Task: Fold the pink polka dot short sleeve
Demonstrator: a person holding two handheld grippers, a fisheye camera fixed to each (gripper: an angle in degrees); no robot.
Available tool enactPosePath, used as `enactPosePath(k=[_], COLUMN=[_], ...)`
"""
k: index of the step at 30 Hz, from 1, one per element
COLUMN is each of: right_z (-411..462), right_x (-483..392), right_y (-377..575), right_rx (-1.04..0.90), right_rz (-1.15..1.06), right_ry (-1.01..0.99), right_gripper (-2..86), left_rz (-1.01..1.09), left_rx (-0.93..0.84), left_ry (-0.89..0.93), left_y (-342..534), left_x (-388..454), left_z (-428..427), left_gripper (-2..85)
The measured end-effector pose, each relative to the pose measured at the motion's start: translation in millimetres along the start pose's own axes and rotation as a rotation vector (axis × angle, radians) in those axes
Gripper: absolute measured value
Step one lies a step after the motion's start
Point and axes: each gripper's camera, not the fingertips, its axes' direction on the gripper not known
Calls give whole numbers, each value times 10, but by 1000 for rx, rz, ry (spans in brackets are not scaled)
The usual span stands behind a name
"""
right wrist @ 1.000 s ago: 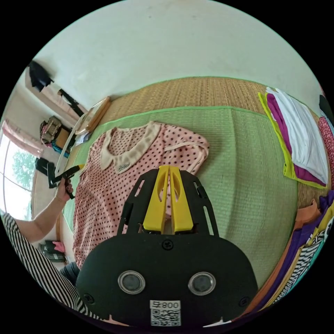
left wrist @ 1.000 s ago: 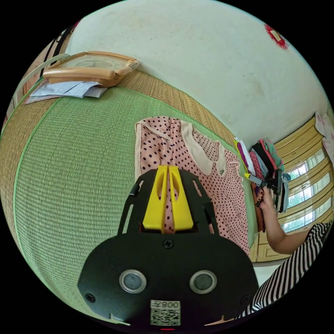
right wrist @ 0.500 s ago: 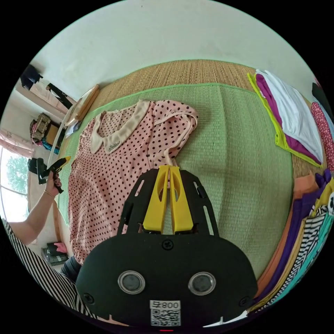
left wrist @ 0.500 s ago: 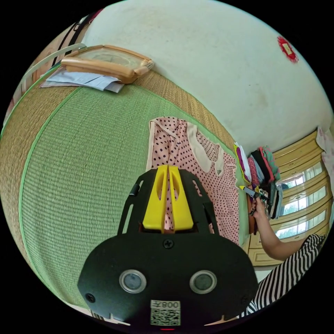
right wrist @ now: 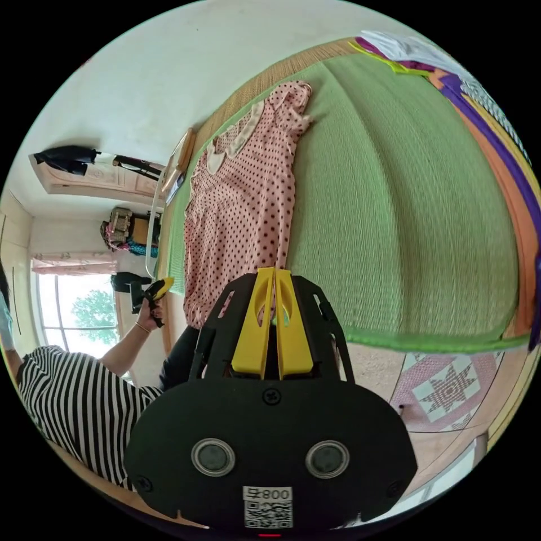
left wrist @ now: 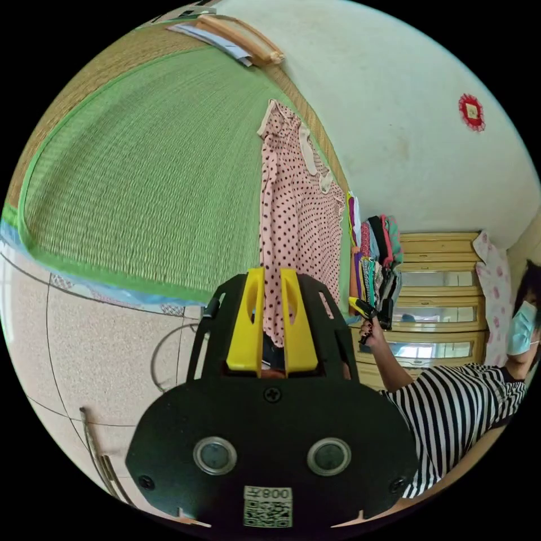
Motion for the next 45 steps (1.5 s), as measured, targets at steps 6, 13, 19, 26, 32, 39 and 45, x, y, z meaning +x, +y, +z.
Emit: enactPosePath(k=[6, 13, 19, 26, 32, 39, 45], right_z=[59, -11, -50, -101, -58, 184, 381], right_x=[149, 106, 107, 135, 167, 125, 66], right_y=[677, 1029, 1234, 1431, 1511, 1418, 1223], right_rx=[8, 0, -1, 23, 24, -45, -107], right_rz=[102, 112, 130, 147, 142, 97, 59], right_ry=[-152, -159, -160, -172, -183, -170, -141], right_gripper=[27, 54, 71, 82, 94, 105, 111], left_rz=[-90, -140, -113, -73, 13, 108, 61], left_rx=[-85, -103, -149, -114, -59, -7, 18], left_ry=[115, 200, 236, 354, 492, 528, 524], left_y=[541, 768, 783, 851, 890, 765, 750], left_x=[-457, -907, -1111, -1260, -1130, -939, -1033], left_z=[28, 109, 254, 229, -83, -355, -343], left_gripper=[91, 120, 122, 32, 14, 10, 9])
